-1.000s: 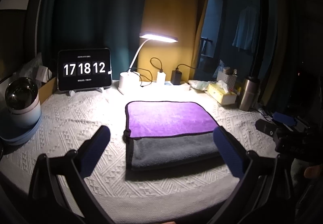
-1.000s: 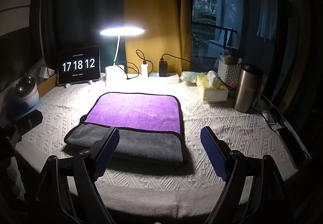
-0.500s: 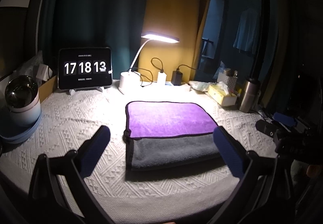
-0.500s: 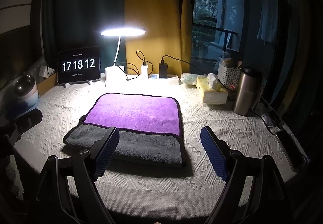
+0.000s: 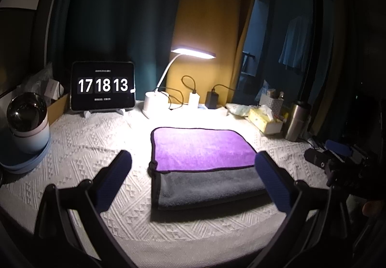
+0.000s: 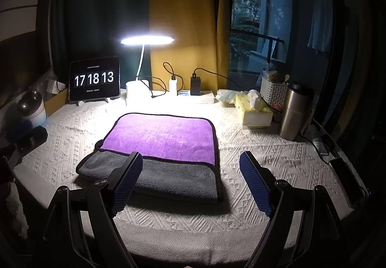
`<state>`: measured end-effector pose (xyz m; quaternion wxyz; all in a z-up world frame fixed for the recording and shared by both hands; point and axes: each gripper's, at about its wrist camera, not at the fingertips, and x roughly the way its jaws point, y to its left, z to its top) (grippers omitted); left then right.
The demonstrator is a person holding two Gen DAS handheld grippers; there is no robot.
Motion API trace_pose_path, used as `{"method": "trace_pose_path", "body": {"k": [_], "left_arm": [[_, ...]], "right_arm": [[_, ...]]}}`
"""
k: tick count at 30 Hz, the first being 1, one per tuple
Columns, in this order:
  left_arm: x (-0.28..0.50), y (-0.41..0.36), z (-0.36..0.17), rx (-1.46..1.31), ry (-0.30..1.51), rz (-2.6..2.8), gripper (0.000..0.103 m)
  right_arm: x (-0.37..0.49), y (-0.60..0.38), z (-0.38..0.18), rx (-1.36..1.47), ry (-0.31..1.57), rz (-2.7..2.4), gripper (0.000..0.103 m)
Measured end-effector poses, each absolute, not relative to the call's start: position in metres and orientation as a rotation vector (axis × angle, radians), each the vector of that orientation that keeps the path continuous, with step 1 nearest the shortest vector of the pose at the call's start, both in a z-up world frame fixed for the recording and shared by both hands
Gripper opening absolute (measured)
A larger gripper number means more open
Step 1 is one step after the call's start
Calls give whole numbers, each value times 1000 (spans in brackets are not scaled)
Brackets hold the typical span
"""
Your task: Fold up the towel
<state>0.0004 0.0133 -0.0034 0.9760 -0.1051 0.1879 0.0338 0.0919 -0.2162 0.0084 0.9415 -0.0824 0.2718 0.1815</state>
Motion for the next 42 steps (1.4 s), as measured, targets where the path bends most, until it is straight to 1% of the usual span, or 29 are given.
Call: {"method": "trace_pose_path", "body": {"k": [4,10,24,30,33,35,36,38,40,41,42], "left_arm": [[1,14,-2,-207,367,68,103],[17,17,-6,-209,399,69,103],[81,29,-39,-232,569,63,102],[111,37,-64,-270,662,61,102],[122,42,-74,-301,698,65,99],[130,45,-83,-313,728,71,92],[132,46,-85,-317,740,71,92],[137,49,-93,-326,766,81,90],[140,50,-98,-323,786,93,87],[141,50,-100,-323,793,96,84],[143,52,-102,-324,803,100,81]], "right_arm": [[92,-216,8,-170,552,370,85],[105,-216,8,-166,561,374,85],[162,-221,-26,-142,644,367,85],[186,-226,-43,-127,695,382,85],[198,-231,-51,-103,710,380,84],[206,-234,-57,-91,728,382,83],[210,-235,-61,-87,741,383,83],[215,-235,-67,-81,760,390,78],[221,-234,-74,-78,782,398,70],[223,-233,-76,-78,789,402,68],[225,-232,-79,-78,800,407,62]]}}
